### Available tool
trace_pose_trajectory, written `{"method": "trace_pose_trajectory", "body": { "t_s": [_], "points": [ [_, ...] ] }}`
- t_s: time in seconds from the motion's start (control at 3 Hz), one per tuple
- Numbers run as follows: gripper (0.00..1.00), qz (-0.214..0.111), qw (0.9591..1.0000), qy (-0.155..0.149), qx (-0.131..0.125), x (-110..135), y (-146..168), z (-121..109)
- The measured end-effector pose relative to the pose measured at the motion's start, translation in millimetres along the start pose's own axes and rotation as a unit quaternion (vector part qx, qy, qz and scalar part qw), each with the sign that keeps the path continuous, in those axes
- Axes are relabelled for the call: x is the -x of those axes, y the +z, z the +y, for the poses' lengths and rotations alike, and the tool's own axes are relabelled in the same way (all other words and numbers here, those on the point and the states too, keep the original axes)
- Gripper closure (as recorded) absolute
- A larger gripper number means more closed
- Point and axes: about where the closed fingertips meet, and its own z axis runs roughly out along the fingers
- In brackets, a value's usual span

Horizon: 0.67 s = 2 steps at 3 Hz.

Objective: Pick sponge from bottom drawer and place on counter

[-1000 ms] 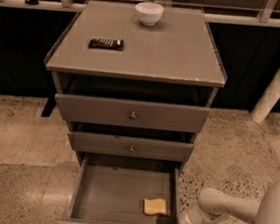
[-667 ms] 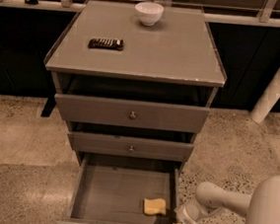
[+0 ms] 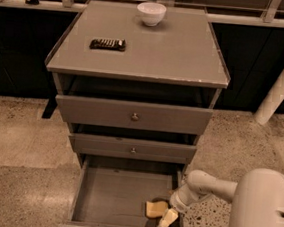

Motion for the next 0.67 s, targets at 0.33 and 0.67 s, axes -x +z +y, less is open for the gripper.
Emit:
{"method": "trace_pose_trajectory", "body": {
  "t_s": [0.33, 0.67],
  "points": [
    [0.00, -0.029, 0.9995, -0.005, -0.010, -1.6, 20.9, -21.8],
    [0.00, -0.029, 0.9995, -0.005, -0.010, -1.6, 20.9, -21.8]
  ]
}}
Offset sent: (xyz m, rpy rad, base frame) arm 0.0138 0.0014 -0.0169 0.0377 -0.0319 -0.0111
